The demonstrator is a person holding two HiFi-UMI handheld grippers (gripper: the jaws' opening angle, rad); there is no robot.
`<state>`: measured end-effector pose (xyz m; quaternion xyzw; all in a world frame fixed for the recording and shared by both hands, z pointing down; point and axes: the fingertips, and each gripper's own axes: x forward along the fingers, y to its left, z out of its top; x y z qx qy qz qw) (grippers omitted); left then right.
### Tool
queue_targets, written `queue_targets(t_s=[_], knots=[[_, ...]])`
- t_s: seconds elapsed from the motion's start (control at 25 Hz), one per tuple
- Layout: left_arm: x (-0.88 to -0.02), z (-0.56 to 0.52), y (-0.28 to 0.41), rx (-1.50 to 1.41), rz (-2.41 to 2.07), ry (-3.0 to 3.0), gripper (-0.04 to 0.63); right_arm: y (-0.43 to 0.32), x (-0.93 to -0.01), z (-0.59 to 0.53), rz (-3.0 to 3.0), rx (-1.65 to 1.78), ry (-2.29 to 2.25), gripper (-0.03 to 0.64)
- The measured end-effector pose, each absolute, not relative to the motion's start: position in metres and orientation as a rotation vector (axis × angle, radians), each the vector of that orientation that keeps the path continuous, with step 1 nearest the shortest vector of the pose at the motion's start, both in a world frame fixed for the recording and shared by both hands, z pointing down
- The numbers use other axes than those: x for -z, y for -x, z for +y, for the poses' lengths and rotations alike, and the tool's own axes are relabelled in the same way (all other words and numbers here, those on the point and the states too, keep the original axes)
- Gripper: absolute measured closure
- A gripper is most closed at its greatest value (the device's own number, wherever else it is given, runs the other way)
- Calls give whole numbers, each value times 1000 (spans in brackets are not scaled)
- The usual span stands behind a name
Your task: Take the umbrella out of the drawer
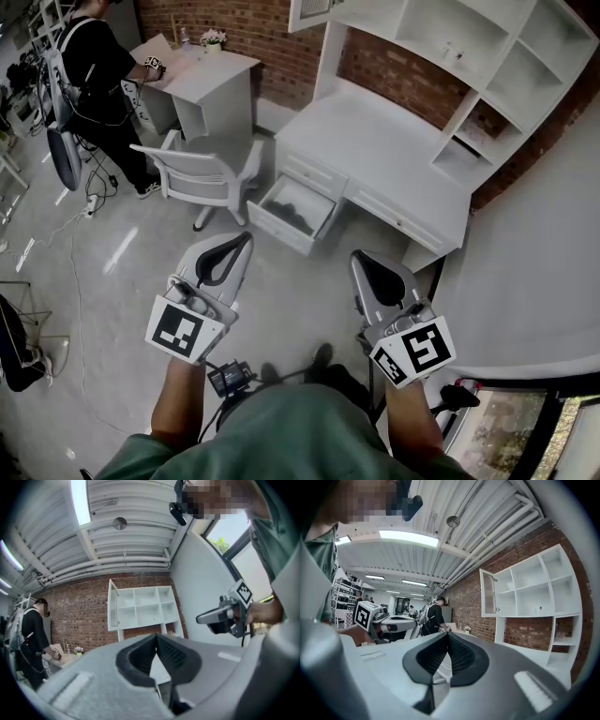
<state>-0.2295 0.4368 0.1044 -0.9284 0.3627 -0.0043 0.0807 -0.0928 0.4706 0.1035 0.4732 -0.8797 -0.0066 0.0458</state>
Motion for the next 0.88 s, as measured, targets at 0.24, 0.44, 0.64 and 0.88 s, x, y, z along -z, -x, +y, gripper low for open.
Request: queue_targets(t_s=[0.24, 0.44, 0.64, 0.88], knots=[[-107, 415, 213, 44, 1124, 2757, 592, 74, -111, 444, -2707, 5, -1403, 609], [-113, 384, 187, 86, 1164, 2749, 592, 50, -119, 408, -2733, -12, -1349, 611], [-118, 344, 146, 117, 1202, 2734, 592, 16, -127, 366, -2770, -28, -1276, 609], [-123, 302, 101, 153, 1257, 2712, 592, -28, -131, 320, -2807, -45, -1221, 609]])
